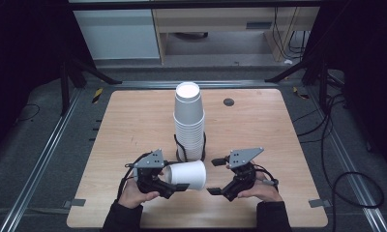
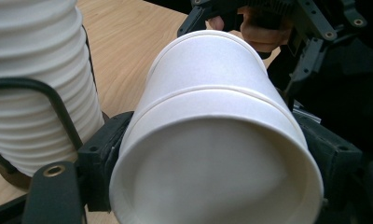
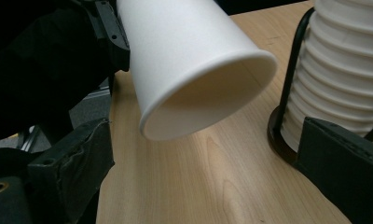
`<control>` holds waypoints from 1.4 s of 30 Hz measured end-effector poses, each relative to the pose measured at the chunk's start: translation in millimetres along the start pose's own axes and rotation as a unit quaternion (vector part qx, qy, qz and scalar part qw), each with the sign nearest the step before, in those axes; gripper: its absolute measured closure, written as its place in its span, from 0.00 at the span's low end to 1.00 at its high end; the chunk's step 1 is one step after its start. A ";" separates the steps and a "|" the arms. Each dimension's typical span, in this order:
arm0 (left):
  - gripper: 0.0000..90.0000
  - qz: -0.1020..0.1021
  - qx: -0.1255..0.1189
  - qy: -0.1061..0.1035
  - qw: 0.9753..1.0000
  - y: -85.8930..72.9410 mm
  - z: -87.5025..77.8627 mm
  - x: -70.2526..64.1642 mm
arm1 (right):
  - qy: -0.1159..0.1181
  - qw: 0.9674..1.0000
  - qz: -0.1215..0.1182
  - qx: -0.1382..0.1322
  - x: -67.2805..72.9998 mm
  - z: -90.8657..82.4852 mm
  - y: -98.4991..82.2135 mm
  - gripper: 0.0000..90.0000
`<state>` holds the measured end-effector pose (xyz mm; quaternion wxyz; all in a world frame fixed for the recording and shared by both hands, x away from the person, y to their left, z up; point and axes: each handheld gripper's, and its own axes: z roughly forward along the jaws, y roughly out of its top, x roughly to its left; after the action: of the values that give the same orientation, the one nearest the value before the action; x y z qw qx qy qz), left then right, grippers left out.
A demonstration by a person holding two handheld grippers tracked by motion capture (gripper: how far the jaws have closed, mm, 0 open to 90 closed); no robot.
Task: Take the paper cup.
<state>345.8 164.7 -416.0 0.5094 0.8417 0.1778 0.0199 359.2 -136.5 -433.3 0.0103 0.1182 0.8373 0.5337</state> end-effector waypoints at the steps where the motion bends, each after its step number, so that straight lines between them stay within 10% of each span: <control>1: 0.23 -0.002 -0.002 0.001 1.000 -2.2 0.0 0.4 | 0.000 1.000 0.000 0.000 0.0 0.0 0.0 0.06; 14: 0.23 -0.028 -0.066 -0.011 0.997 -23.0 1.9 3.6 | -0.001 0.996 0.034 -0.077 2.8 -8.4 -20.5 0.12; 42: 0.23 -0.035 -0.129 -0.023 0.991 -29.6 14.9 -2.6 | 0.005 0.994 0.065 -0.083 6.7 -1.6 -31.1 0.04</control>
<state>338.3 163.5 -448.3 0.6184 0.7621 0.1918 0.0057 346.7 -149.0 -459.8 -0.0185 0.1686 0.7809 0.6012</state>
